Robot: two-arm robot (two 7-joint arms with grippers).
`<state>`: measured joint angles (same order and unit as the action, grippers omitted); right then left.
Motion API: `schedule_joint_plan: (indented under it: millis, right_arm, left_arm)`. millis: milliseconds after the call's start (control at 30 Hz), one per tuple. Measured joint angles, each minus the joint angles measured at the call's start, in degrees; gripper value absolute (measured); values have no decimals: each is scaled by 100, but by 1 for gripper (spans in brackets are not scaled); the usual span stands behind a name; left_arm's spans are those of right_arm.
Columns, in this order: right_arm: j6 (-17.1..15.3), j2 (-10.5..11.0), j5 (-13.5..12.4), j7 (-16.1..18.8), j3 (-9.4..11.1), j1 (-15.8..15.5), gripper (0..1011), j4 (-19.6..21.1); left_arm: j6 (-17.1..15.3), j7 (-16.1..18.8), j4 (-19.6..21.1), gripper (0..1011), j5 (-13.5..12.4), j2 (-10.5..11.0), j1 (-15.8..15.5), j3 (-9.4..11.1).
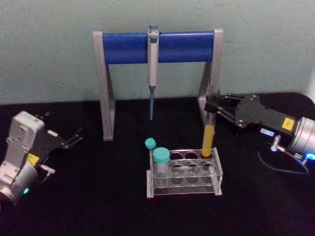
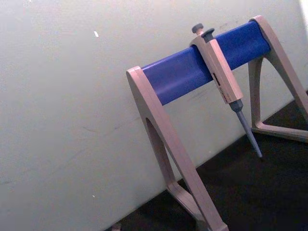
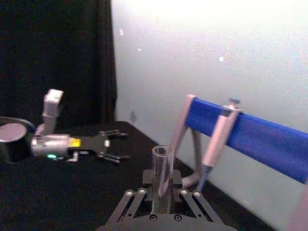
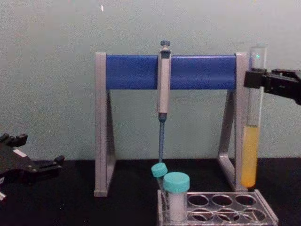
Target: Pick up the test tube from the test tube rack, shake it, then place it back into the test tube rack.
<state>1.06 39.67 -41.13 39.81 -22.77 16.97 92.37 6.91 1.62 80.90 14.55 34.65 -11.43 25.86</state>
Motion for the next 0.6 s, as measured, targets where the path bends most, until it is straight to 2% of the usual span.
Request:
schedule_joint_plan:
  millis: [233, 367, 600]
  right_arm:
    - [-10, -22, 259, -442, 72, -9, 229, -9]
    - [-16, -188, 401, -511, 38, 143, 229, -206]
    - [22, -554, 469, -422, -87, 471, 229, -627]
  left_arm:
    - [0, 0, 0, 1001, 0, 0, 0, 0]
    - [0, 0, 0, 1001, 0, 0, 0, 0]
    - [0, 0, 0, 1001, 0, 0, 0, 0]
